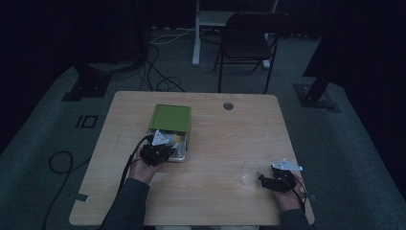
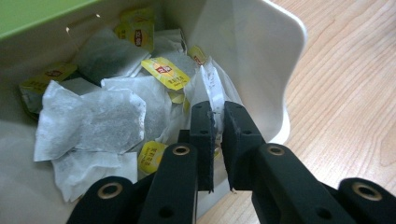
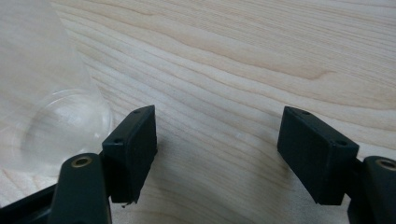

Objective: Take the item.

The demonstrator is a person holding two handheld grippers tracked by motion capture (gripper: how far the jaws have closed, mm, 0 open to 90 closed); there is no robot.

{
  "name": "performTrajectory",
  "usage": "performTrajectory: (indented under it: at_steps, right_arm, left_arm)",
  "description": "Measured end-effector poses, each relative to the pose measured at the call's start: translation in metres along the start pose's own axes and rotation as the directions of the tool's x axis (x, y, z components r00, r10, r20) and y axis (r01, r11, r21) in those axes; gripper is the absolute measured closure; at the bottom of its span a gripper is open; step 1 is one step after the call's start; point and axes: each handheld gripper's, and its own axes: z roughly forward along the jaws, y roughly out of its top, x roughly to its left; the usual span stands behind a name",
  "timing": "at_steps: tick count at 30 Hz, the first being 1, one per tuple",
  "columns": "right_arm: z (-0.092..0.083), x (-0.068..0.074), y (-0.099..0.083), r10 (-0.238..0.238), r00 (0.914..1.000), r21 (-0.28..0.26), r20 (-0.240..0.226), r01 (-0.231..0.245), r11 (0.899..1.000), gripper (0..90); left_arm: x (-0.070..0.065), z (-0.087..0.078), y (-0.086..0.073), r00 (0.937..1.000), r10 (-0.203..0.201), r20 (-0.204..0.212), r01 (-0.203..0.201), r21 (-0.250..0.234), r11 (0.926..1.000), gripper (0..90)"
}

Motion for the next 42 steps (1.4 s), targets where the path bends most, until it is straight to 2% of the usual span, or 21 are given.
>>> performTrajectory:
  at_steps: [9,16,21,29,33,42]
  right_arm:
    - [0.0,0.0,0.0,0.0,1.0,0.0,0.0,0.0,1.0,28.1]
    - [0.0,0.0,0.0,-0.001,1.0,0.0,0.0,0.001,1.0,28.1]
    - [0.0,0.0,0.0,-0.001,1.0,0.0,0.0,0.001,1.0,28.1]
    - [0.0,0.0,0.0,-0.001,1.0,-0.001,0.0,0.001,1.0,28.1]
    - [0.0,0.0,0.0,-0.001,1.0,-0.001,0.0,0.001,1.0,28.1]
    - [0.0,0.0,0.0,0.001,1.0,-0.001,0.0,-0.001,1.0,28.1]
  left_arm:
    - [0.0,-0.015,0.002,1.0,0.003,0.008,-0.003,-0.03,0.9995,87.5]
    - [0.0,-0.026,0.004,0.9995,0.007,0.032,-0.005,-0.052,0.9986,89.1]
    - [0.0,-0.032,0.006,0.9997,0.012,0.023,-0.01,-0.065,0.9978,89.4]
    - [-0.005,-0.04,0.013,0.999,0.033,0.029,-0.031,-0.076,0.9966,89.4]
    - [-0.005,-0.044,0.015,0.9991,0.031,0.03,-0.028,-0.09,0.9955,89.4]
    - [-0.004,-0.058,0.026,0.9987,0.046,0.022,-0.043,-0.123,0.9914,89.4]
